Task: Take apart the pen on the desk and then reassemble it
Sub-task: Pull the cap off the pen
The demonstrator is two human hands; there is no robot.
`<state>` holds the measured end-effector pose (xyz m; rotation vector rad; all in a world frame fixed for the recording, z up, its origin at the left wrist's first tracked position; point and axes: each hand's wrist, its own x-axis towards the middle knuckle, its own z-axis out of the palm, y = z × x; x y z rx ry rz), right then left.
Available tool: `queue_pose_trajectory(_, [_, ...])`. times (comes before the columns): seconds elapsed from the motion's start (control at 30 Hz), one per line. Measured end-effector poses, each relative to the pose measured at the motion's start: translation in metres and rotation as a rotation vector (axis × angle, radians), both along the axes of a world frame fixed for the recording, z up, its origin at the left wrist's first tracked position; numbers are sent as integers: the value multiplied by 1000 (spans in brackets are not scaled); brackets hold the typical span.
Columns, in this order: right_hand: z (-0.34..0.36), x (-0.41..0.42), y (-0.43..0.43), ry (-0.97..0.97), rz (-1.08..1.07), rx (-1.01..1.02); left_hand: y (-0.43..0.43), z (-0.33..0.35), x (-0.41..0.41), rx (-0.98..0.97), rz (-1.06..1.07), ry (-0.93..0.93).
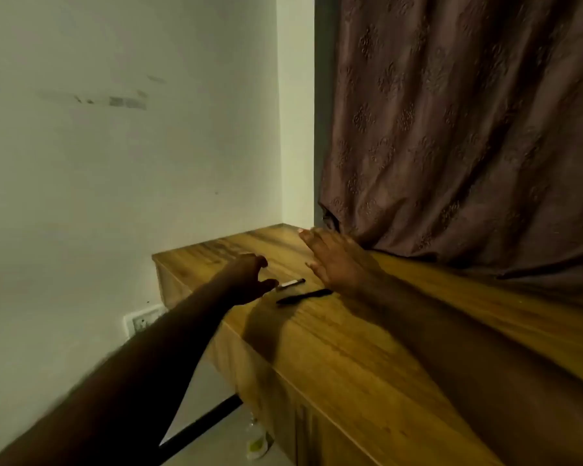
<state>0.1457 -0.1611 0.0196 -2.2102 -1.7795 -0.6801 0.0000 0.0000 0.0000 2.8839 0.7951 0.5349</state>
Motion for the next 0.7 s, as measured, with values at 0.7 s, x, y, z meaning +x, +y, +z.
queue_pose_trajectory(0.7, [-81, 78, 35, 933, 9, 180, 15, -71, 41, -555, -58, -414])
